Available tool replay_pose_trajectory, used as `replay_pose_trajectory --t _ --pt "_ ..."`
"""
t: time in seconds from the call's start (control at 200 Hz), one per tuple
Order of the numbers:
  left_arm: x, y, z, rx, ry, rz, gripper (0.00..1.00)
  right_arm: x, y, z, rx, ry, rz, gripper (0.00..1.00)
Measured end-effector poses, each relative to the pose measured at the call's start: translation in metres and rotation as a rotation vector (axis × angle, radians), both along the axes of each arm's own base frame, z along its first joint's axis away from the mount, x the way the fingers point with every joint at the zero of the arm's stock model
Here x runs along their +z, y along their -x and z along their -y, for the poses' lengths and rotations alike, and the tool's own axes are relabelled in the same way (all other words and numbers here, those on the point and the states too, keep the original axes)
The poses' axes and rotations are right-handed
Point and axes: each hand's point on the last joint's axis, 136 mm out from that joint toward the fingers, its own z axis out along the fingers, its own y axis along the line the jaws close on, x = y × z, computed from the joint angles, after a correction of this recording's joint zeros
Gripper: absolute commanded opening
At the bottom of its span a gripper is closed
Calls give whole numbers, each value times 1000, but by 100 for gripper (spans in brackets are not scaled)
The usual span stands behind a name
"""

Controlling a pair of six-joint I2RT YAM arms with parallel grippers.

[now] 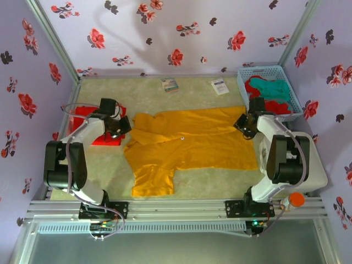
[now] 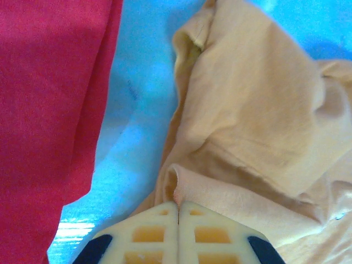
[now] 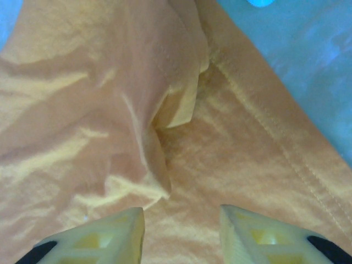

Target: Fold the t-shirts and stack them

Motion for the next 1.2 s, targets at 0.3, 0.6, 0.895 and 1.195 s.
replay_pose_trajectory --t 0.3,0.6,0.895,1.195 --pt "3 1 0 -1 -2 -11 0 -16 -19 7 -18 28 -12 27" --pt "2 4 -1 -4 -5 -21 0 -14 -32 4 -19 12 21 32" --pt "2 4 -1 -4 -6 -21 0 -29 -43 2 -11 -5 10 32" --pt "2 5 -3 -10 -17 -22 0 -29 -51 2 -17 -8 27 13"
